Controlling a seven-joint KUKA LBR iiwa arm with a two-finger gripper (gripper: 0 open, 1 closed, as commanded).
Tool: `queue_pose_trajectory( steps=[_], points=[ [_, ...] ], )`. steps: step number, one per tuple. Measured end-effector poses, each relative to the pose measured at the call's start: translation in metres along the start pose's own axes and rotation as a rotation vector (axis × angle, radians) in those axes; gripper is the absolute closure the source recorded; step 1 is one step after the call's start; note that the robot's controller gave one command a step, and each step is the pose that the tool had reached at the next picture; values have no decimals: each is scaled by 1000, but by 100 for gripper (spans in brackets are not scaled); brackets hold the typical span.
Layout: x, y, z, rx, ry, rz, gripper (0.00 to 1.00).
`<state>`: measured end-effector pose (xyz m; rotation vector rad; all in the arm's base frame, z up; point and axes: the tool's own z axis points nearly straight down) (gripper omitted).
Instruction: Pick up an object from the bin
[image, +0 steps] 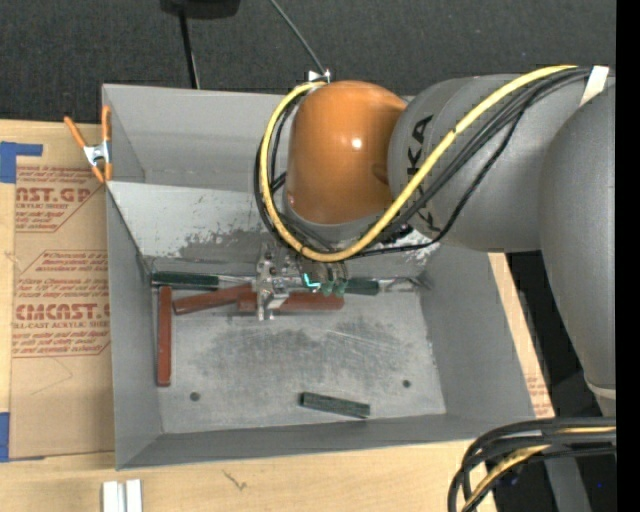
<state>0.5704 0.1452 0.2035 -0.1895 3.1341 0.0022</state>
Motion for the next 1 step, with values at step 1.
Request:
queue_pose_trajectory(
  steps=[1],
  points=[
    [0, 0, 0, 0, 0, 0, 100]
  ],
)
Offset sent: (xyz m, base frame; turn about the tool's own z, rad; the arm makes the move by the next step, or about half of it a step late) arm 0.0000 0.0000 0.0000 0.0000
